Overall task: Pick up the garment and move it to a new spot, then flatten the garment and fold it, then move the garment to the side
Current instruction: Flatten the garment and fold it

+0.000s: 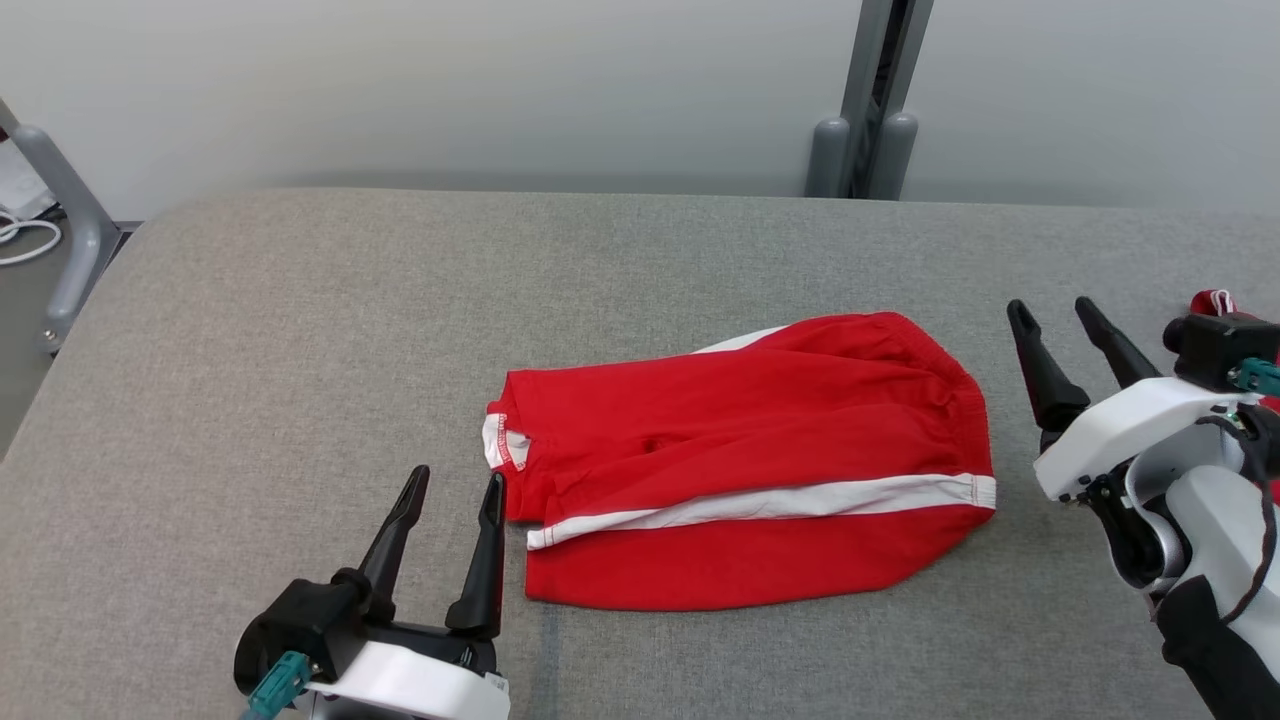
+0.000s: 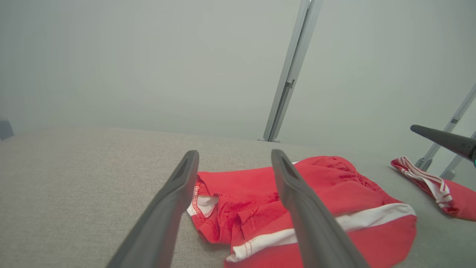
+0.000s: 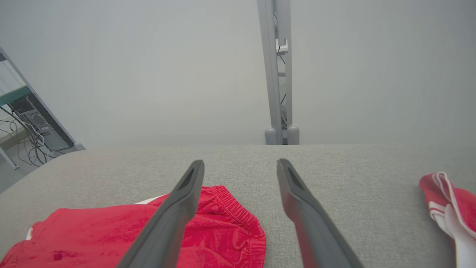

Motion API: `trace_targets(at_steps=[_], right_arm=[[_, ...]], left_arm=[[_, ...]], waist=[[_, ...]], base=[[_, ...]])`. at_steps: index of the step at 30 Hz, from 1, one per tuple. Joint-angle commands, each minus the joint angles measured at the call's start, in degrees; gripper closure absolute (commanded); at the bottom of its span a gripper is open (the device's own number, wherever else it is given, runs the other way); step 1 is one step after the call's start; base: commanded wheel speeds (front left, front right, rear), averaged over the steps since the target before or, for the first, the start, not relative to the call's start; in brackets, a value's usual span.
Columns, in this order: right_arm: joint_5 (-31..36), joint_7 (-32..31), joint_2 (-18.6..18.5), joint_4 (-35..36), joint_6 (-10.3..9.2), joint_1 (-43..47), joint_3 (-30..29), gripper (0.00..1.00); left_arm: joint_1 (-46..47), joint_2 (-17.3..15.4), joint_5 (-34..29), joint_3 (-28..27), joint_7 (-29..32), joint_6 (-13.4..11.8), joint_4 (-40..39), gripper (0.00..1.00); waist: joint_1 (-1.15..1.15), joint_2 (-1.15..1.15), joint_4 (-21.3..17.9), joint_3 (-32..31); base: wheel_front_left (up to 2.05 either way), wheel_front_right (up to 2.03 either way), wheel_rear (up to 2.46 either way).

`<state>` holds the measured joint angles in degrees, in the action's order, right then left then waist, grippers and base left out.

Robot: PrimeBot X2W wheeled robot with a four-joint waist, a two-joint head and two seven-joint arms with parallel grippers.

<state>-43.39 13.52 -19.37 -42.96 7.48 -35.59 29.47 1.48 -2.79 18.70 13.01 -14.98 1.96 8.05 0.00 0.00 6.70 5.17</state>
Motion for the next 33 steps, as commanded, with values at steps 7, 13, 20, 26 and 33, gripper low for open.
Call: trace_targets(at_steps=[7,13,20,26,33], right_arm=[[6.83,1.77,-1.13,12.56,0.02,5.75,-8.85,0.00],[16.93,1.64,4.40,26.90,0.03,18.22,-20.83,0.00],[22.37,1.66,9.76,32.01,0.03,28.55,-24.77,0.00],[23.45,1.66,10.95,32.74,0.03,29.94,-25.19,0.00],[23.34,1.67,10.95,32.29,0.03,29.00,-24.85,0.00]], left_arm=[[-1.10,-0.22,0.16,-1.04,-0.20,-0.40,-0.67,0.00],[-1.68,-0.24,0.47,-1.41,-0.19,-0.55,-0.97,0.00],[-2.11,-0.24,1.17,-1.73,-0.20,-0.94,-1.04,0.00],[-2.00,-0.23,1.15,-2.09,-0.20,-0.58,-0.59,0.00],[-1.63,-0.23,0.78,1.01,-0.20,1.27,4.74,0.00]], waist=[[0.00,0.00,-1.58,-1.99],[0.00,0.00,-2.16,-2.30],[0.00,0.00,-2.60,-2.63],[0.00,0.00,-2.98,-2.05],[0.00,0.00,-3.74,-0.90]], base=[[0.00,0.00,0.00],[0.00,0.00,0.00],[0.00,0.00,0.00],[0.00,0.00,0.00],[0.00,0.00,0.00]])
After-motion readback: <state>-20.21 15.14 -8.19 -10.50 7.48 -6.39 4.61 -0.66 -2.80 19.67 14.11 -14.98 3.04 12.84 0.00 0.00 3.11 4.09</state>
